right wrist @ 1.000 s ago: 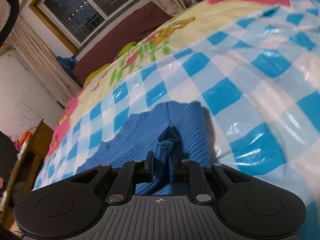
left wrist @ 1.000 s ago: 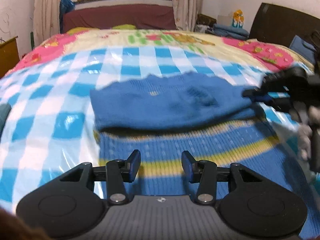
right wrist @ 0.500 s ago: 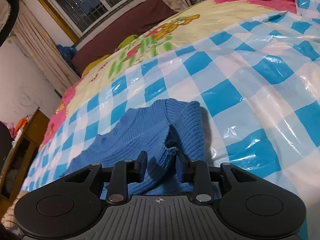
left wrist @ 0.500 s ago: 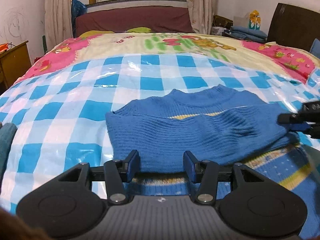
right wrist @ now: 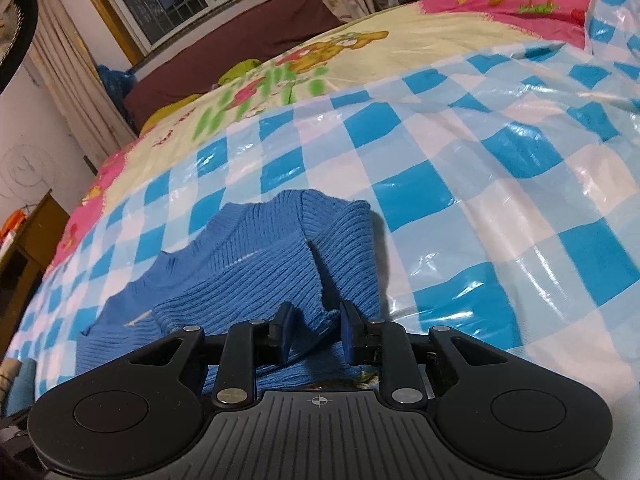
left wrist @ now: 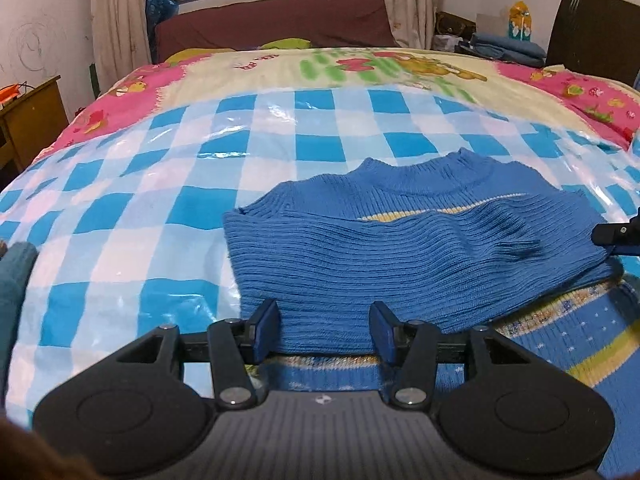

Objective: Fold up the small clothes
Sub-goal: 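Open the right gripper and withdraw from the folded sweater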

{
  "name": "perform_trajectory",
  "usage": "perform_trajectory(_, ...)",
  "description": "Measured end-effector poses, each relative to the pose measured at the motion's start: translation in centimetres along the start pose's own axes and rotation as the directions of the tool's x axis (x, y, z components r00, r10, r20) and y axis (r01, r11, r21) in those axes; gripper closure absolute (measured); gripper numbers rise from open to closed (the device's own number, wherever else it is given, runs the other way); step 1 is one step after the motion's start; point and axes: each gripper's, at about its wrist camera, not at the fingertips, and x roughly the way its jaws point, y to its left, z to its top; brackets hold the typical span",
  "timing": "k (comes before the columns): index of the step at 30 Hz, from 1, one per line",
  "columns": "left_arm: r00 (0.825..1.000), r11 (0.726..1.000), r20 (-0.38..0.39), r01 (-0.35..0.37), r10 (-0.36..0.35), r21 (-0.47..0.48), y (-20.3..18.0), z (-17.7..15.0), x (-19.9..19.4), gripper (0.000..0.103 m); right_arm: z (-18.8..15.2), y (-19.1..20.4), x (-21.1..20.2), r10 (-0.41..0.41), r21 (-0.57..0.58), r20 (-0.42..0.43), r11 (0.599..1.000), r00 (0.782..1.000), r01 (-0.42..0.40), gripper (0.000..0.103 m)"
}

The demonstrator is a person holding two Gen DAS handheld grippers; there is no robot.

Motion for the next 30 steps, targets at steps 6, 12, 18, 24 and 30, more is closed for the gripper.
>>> perform_trajectory(6, 0.999, 1.000, 0.051, 0.007, -0.006, -0.017, 0.5, 1.3, -1.3, 0.048, 0.9, 1.3, -2.5, -0.028, -0.077, 0.109, 0.996, 0.994, 0.036, 0.073)
perform_trajectory(12, 0.999, 1.000, 0.051, 0.005, -0.004, -0.016, 0.1, 2.9, 0.3, 0.048, 1.5, 4.8, -0.2, 0.053, -0.221, 0.061, 0.974, 0.997, -0.038, 0.073)
perform_trajectory(18, 0.999, 0.999, -0.007, -0.051, 0.051, -0.008, 0.4, 3.0, 3.1, 0.048, 1.4, 5.6, 4.3, 0.010, -0.264, -0.002, 0.964, 1.000, -0.010, 0.075)
perform_trajectory(24, 0.998, 0.996, -0.025, -0.061, 0.059, -0.063, 2.3, 2.4, 3.4, 0.045, 2.0, 3.5, 5.1, -0.044, -0.238, -0.006, 0.970, 0.999, 0.041, 0.082)
perform_trajectory(30, 0.997, 0.992, -0.039, -0.067, 0.064, -0.104, 3.1, 2.1, 2.5, 0.039, 2.2, 2.8, 4.4, -0.062, -0.203, -0.006, 0.977, 0.998, 0.060, 0.078)
